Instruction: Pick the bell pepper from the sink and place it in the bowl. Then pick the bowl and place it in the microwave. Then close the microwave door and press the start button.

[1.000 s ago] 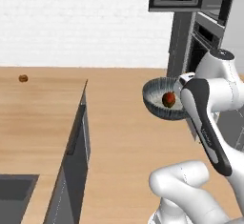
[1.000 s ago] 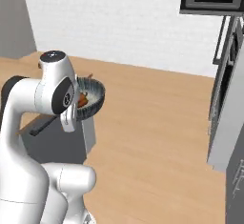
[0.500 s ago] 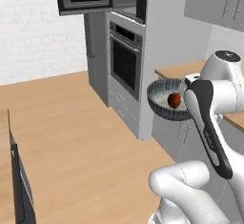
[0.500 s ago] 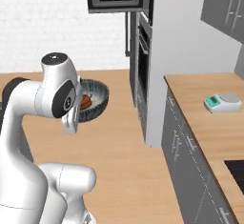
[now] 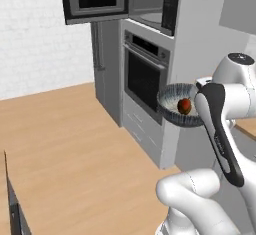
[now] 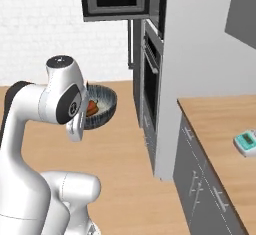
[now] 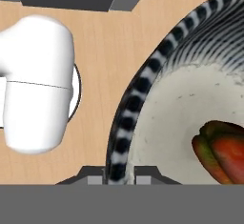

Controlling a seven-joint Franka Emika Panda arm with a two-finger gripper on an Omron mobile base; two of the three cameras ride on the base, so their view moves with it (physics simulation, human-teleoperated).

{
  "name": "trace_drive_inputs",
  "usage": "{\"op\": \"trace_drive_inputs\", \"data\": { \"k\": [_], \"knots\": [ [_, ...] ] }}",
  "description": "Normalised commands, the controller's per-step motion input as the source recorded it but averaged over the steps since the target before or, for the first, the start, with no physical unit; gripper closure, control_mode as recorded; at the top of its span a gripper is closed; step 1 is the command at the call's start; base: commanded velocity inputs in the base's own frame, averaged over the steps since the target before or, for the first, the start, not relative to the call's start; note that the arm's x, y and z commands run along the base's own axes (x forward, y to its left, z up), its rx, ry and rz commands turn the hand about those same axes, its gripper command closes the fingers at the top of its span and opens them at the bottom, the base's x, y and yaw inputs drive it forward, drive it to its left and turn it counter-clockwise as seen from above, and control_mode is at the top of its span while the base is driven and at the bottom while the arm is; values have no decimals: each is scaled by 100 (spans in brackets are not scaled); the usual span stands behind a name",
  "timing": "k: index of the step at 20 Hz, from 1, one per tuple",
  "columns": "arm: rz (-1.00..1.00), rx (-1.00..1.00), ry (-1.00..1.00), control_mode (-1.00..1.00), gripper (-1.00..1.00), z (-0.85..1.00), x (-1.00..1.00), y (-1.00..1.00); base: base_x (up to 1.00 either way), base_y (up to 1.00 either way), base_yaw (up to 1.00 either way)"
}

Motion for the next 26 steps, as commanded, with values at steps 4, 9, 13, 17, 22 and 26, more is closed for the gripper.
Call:
{"op": "trace_drive_inputs", "data": {
  "k": [4,9,13,17,22,26],
  "knots": [
    [0,0,0,100,100,0,0,0,100,2,-6],
    [0,0,0,100,100,0,0,0,100,13,-9],
    [0,0,0,100,100,0,0,0,100,9,-13],
    [0,0,0,100,100,0,0,0,100,23,-19],
    [0,0,0,100,100,0,0,0,100,38,-30],
    [0,0,0,100,100,0,0,0,98,0,-35]
  ]
}}
